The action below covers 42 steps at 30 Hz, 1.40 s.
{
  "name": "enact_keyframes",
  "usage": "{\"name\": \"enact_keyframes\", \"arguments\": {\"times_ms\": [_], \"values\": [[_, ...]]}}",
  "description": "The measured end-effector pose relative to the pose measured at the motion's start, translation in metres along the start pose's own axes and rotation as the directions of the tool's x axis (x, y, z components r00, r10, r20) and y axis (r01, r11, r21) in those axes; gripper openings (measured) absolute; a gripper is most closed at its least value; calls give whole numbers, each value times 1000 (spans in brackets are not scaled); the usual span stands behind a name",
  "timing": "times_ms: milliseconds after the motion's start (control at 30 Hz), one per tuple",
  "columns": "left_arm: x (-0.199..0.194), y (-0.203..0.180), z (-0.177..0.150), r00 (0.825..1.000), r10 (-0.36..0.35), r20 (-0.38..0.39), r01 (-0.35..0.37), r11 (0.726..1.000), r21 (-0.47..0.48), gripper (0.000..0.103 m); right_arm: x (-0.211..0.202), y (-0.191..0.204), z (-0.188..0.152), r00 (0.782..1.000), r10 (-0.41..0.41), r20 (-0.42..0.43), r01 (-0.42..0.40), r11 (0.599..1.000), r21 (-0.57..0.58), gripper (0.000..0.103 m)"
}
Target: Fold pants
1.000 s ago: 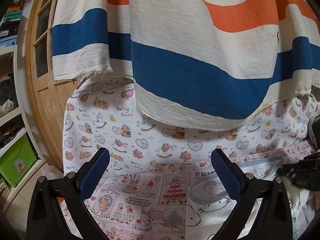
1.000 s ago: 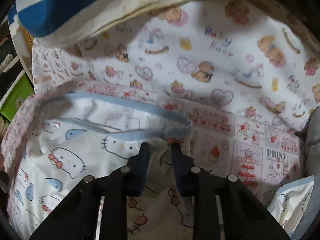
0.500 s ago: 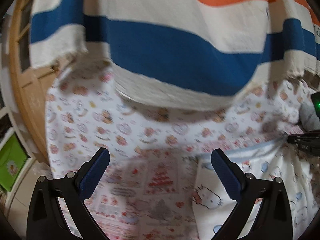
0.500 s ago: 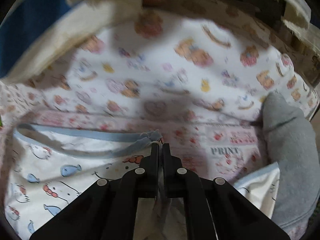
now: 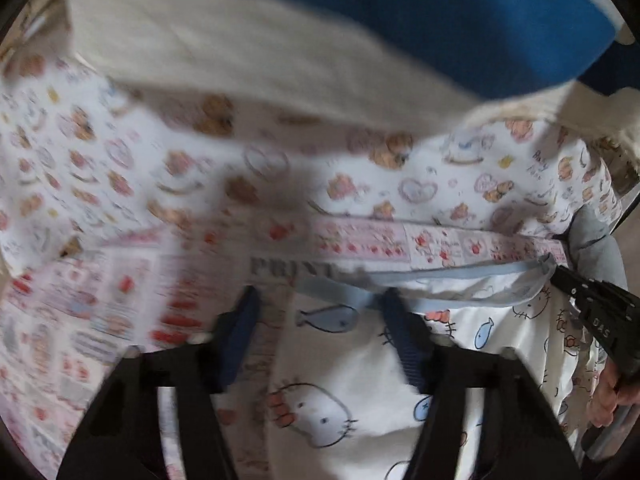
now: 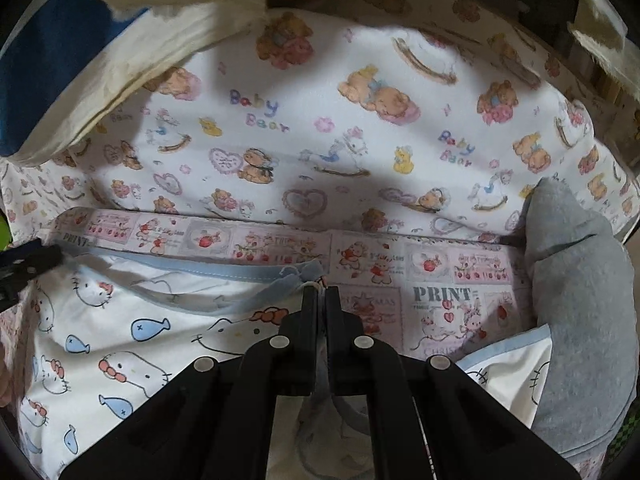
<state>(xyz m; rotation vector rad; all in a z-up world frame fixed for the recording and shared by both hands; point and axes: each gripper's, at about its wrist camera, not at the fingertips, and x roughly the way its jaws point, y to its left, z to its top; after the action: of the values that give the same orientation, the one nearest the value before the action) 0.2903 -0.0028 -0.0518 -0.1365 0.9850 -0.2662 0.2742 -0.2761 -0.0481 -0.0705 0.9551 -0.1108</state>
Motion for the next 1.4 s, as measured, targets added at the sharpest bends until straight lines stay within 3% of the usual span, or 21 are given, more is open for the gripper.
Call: {"name": "enact_keyframes", "arguments": {"times_ms": [33,67,167,300,567,733,833,900,933,967,1000,1067,1200,1300,1400], "values": [[0,-3,0,999,39,23,-39,999,12,20,-1,1,1,1000,5,6,-5,1000,-3,3],[-1,-5,0,997,66,35,-66,998,23,4,-2,1,1,1000,18,12,-18,1000,-3,3],[-20,3,3,989,80,124,-76,996,-37,3,-11,5,1,996,72,55,-71,997,-4,3],[-55,10,7,953,172,249,-166,985,-46,3,-19,13,0,981,144,128,-144,990,-6,3],[-40,25,10,938,275,210,-273,961,-41,3,-3,35,-7,977,166,136,-164,986,-30,3],[-26,43,4,934,303,192,-296,953,-65,3,-6,34,-8,980,125,157,-119,992,-46,4],[-29,46,4,933,300,200,-293,954,-66,4,-6,24,-5,975,155,157,-156,988,-4,17],[-32,44,6,928,309,209,-303,951,-60,9,-10,19,-4,974,142,175,-146,989,9,31],[-33,43,6,923,318,217,-314,948,-55,10,-13,17,-4,974,128,187,-132,991,11,33],[-36,41,7,915,334,228,-332,942,-48,20,-14,16,-3,973,120,197,-124,992,11,37],[-40,39,7,905,349,244,-349,936,-43,38,-17,15,-3,971,119,206,-124,992,10,42],[-52,36,4,894,342,288,-348,937,-33,57,-25,12,-1,965,124,232,-130,991,12,47],[-87,30,-7,871,314,378,-339,941,-2,58,-56,13,3,947,113,300,-114,993,-14,50],[-124,24,-25,838,296,458,-338,941,10,62,-94,15,4,917,128,379,-127,992,-27,54],[-167,18,-45,810,265,523,-304,953,-11,63,-138,17,-2,872,146,467,-157,988,-16,54]]}}
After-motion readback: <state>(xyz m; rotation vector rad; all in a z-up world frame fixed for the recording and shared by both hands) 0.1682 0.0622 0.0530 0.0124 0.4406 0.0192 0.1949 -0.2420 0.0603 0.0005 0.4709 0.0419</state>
